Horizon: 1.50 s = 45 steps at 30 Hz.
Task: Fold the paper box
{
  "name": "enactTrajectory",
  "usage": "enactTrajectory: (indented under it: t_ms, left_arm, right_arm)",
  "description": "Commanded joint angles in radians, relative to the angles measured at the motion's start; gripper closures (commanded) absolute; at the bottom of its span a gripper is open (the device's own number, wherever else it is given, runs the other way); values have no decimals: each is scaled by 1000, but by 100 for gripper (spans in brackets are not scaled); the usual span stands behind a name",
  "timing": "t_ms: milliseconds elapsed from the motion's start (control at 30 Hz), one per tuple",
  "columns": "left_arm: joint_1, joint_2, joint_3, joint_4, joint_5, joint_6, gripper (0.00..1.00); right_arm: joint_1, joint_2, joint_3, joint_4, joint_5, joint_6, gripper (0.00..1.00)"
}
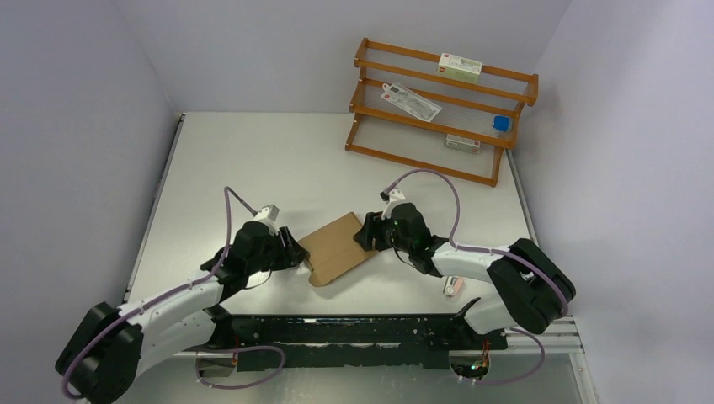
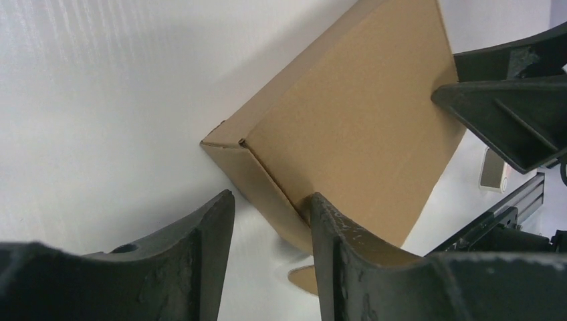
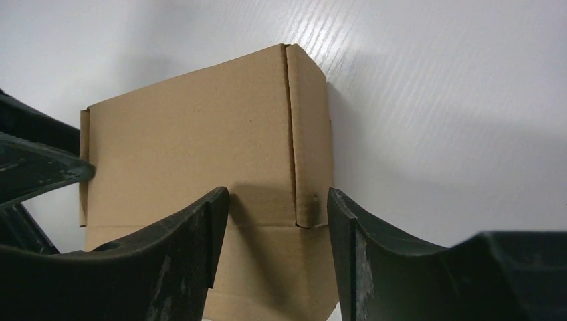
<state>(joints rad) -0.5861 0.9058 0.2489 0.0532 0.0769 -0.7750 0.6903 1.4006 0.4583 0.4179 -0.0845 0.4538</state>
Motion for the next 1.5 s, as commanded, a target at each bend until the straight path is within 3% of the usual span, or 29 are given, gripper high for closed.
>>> enactTrajectory:
  t_ms: [0, 167, 433, 633, 833, 1000, 1200, 1467]
  left_arm:
    - [-1, 101, 24, 144, 45, 2, 53]
    - [-1, 220, 80, 185, -6, 45, 60]
    - [9, 405, 232, 205, -75, 158, 58]
    - [47, 430, 296, 187, -143, 207, 50]
    - [85, 342, 332, 137, -165, 231, 43]
    - [125, 206, 305, 98, -188, 214, 36]
    - [166, 68, 172, 130, -205, 147, 16]
    - [204, 81, 155, 112, -168, 155, 17]
  right_arm:
    - [-6, 20, -29, 71, -39, 43, 43]
    - [-5, 19, -56, 101, -50, 62, 49]
    - [-3, 7, -69, 124, -65, 108, 52]
    - [-3, -117, -13, -69, 48, 35, 40]
    - [13, -205, 65, -240, 130, -97, 30]
    - [98, -205, 125, -306, 186, -214, 24]
    - [272, -161, 193, -366, 298, -418, 19]
    - [516, -30, 270, -445, 579, -664, 17]
